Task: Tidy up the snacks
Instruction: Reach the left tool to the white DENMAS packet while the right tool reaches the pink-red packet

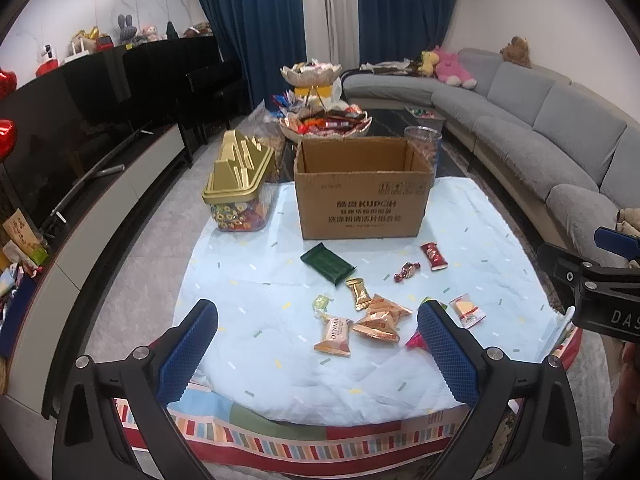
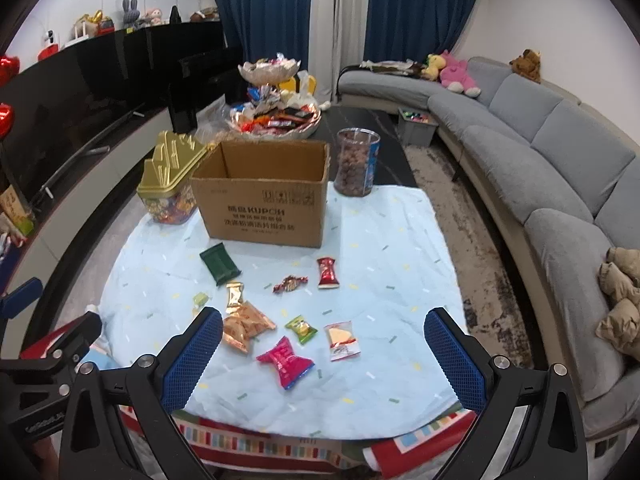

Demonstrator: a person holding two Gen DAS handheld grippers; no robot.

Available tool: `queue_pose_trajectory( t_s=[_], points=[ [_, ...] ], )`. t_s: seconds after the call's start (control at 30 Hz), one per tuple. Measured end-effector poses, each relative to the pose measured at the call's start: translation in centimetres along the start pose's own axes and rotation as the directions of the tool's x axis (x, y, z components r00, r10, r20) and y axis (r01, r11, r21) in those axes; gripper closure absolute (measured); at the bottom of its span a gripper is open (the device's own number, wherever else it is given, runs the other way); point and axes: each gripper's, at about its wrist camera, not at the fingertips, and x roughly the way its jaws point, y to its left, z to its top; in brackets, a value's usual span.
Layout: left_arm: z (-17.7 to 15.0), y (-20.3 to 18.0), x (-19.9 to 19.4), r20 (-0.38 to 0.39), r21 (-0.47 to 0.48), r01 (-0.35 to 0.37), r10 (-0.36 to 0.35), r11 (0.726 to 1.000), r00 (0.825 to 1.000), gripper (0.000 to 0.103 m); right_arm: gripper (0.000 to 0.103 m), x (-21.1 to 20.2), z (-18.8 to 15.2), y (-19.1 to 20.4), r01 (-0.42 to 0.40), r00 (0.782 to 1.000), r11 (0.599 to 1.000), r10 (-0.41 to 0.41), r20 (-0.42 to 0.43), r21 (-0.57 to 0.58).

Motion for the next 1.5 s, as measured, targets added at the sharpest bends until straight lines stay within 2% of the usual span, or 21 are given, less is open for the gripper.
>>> queue_pose_trajectory(
  t_s=[0.43, 0.57, 0.67, 0.83, 0.9, 0.97, 1.17, 1.3, 1.43, 1.5],
  points=[
    [0.2, -0.7, 4.8, -0.067, 0.047, 0.002, 0.001, 0.999, 0.998, 0.005, 0.001, 4.4, 0.9, 1.3, -0.023, 0.997, 0.997, 0.017, -0.071, -0.074],
    [0.0, -1.2, 6.4, -0.094, 0.081, -0.006, 0.013, 0.997, 0.996, 0.014, 0.001, 5.8, 0.7, 2.0, -0.032, 0.996, 0.991, 0.021, -0.085, -0.127],
    [-0.4, -1.3, 7.4, -0.107, 0.100, -0.008, 0.019, 0.995, 0.994, 0.014, 0.001, 6.8, 0.0, 2.7, -0.031, 0.996, 0.983, 0.014, -0.093, -0.183],
    [-1.2, -1.3, 9.0, -0.135, 0.118, -0.001, 0.016, 0.993, 0.991, 0.016, 0.013, 8.6, -1.2, 3.4, -0.070, 0.988, 0.969, 0.035, -0.149, -0.235],
    [-1.5, -1.5, 9.7, -0.155, 0.124, 0.009, 0.010, 0.992, 0.988, 0.018, 0.023, 9.1, -1.6, 3.6, -0.091, 0.984, 0.964, 0.048, -0.173, -0.248],
    [-1.8, -1.7, 10.3, -0.166, 0.132, 0.020, 0.002, 0.991, 0.986, 0.023, 0.024, 9.6, -1.8, 3.6, -0.102, 0.981, 0.962, 0.056, -0.186, -0.252],
    [-2.4, -2.1, 12.1, -0.181, 0.149, 0.035, -0.008, 0.988, 0.983, 0.025, 0.027, 11.8, -2.6, 3.6, -0.137, 0.969, 0.959, 0.078, -0.232, -0.248],
    [-2.9, -2.0, 13.6, -0.199, 0.143, 0.041, -0.012, 0.989, 0.980, 0.029, 0.027, 13.1, -3.4, 4.0, -0.136, 0.971, 0.946, 0.069, -0.227, -0.294],
    [-3.7, -2.0, 15.2, -0.227, 0.136, 0.050, -0.018, 0.990, 0.974, 0.031, 0.027, 14.6, -4.7, 4.5, -0.164, 0.964, 0.932, 0.081, -0.255, -0.323],
    [-4.0, -1.9, 16.0, -0.237, 0.131, 0.055, -0.023, 0.990, 0.971, 0.031, 0.031, 15.3, -5.3, 4.7, -0.176, 0.959, 0.927, 0.085, -0.271, -0.332]
  ],
)
